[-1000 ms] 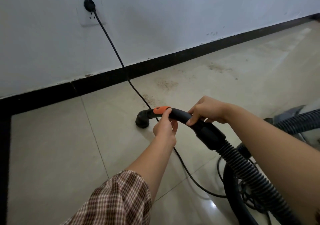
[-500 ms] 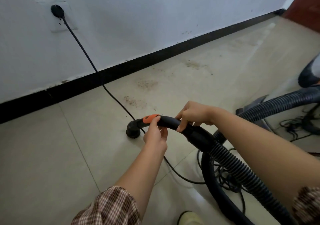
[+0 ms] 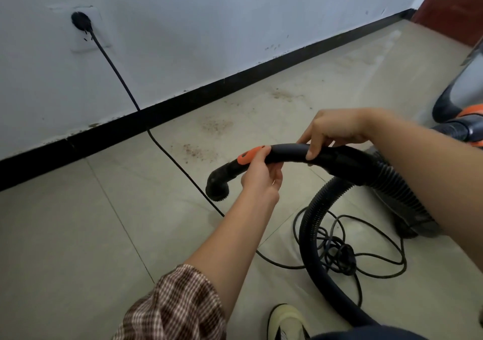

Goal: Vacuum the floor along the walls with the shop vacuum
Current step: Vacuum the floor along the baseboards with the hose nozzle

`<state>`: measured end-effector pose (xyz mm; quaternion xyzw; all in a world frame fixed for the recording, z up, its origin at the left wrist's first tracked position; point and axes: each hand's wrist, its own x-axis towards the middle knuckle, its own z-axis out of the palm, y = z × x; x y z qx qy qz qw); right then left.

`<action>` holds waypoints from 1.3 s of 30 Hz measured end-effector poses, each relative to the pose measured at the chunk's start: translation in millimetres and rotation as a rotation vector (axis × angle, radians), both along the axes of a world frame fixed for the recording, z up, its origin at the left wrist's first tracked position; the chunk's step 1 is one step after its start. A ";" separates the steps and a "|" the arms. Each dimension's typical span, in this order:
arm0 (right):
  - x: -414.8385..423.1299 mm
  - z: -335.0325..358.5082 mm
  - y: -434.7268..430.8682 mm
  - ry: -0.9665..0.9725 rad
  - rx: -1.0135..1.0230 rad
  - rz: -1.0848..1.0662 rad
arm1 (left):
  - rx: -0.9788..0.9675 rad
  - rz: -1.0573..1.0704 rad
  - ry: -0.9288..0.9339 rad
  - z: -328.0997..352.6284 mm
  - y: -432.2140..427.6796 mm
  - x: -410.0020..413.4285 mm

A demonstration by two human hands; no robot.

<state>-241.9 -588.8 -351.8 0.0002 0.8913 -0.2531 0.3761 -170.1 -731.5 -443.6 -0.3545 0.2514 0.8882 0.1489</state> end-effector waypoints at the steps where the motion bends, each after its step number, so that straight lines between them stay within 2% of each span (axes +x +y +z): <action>1: 0.8 1.6 0.8 0.034 0.011 -0.022 | 0.009 -0.036 0.024 -0.2 -0.1 -2.6; 6: 15.5 -26.6 -17.1 0.177 0.077 -0.101 | 0.010 -0.067 0.040 -27.2 -8.5 -9.8; 13: 30.3 -74.3 -47.7 0.177 0.079 -0.076 | -0.017 -0.054 -0.020 -68.0 -32.7 -4.4; 21: 24.3 -99.0 -63.9 0.175 -0.035 -0.110 | -0.123 -0.046 -0.027 -81.4 -55.8 -17.2; 39: 10.6 -122.9 -104.1 0.275 -0.105 -0.145 | -0.208 -0.044 0.044 -108.2 -93.5 -53.2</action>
